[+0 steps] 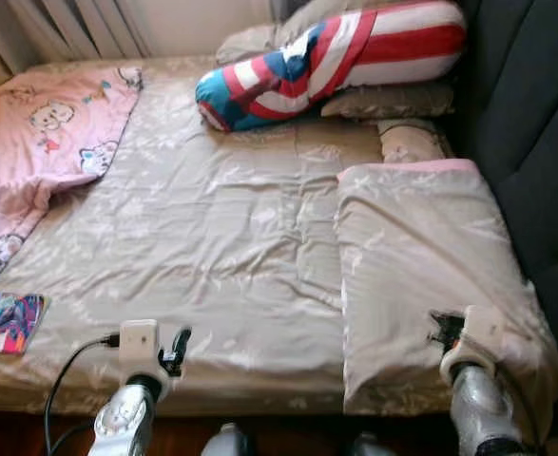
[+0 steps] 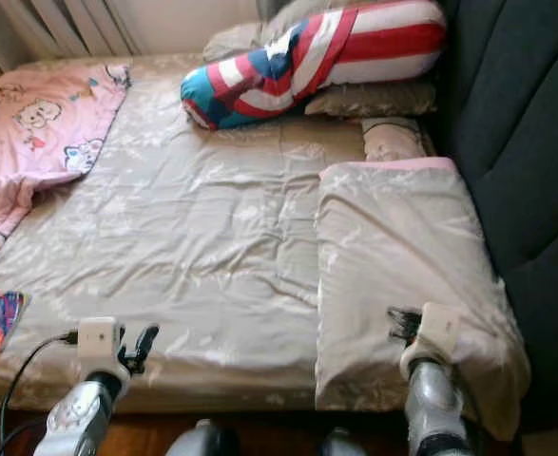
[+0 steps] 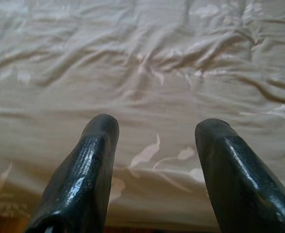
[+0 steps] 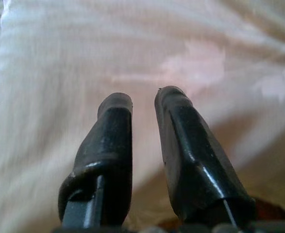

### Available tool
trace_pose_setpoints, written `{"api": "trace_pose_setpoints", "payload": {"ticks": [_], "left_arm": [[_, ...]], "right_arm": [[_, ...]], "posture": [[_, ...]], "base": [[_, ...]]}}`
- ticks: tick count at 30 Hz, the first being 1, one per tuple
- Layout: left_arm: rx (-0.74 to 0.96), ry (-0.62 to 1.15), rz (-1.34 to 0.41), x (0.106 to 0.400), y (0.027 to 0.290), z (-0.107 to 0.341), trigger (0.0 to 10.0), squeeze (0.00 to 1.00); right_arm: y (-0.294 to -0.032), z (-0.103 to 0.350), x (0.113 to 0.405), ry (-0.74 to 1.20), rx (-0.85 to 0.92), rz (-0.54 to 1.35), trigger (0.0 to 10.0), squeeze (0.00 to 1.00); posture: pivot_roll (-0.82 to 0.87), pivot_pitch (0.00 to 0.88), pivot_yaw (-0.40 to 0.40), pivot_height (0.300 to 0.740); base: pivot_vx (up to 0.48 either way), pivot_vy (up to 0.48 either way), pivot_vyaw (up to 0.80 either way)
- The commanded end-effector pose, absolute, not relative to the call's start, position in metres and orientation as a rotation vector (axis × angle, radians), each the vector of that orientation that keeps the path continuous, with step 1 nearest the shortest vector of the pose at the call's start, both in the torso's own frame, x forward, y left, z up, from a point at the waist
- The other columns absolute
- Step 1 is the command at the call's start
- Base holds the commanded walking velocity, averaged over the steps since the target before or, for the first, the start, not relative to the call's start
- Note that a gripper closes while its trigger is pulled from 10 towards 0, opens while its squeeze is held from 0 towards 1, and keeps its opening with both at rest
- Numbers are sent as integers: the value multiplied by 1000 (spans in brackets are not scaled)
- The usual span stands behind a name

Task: Clean up the room

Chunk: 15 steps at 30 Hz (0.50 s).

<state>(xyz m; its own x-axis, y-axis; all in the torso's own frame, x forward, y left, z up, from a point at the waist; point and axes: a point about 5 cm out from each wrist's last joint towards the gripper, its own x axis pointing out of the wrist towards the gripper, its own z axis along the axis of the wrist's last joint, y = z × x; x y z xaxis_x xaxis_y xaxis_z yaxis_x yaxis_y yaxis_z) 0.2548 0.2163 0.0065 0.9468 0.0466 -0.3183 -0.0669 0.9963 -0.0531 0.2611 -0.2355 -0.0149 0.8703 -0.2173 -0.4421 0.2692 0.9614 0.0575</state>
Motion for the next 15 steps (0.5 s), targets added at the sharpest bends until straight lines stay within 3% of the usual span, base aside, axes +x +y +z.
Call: {"api": "trace_pose_setpoints", "payload": {"ticks": [1, 15], "left_arm": [[-70, 397, 95, 244, 222, -10, 10000, 0], [-55, 699, 120, 209, 217, -58, 10000, 0]], "right_arm": [[-228, -29, 248, 526, 123, -222, 10000, 0], [-214, -72, 194, 813, 160, -227, 10000, 0]], "posture": [[-27, 61, 18, 693], [-33, 0, 10, 693]], "base": [[0, 0, 0], [0, 0, 0]]}}
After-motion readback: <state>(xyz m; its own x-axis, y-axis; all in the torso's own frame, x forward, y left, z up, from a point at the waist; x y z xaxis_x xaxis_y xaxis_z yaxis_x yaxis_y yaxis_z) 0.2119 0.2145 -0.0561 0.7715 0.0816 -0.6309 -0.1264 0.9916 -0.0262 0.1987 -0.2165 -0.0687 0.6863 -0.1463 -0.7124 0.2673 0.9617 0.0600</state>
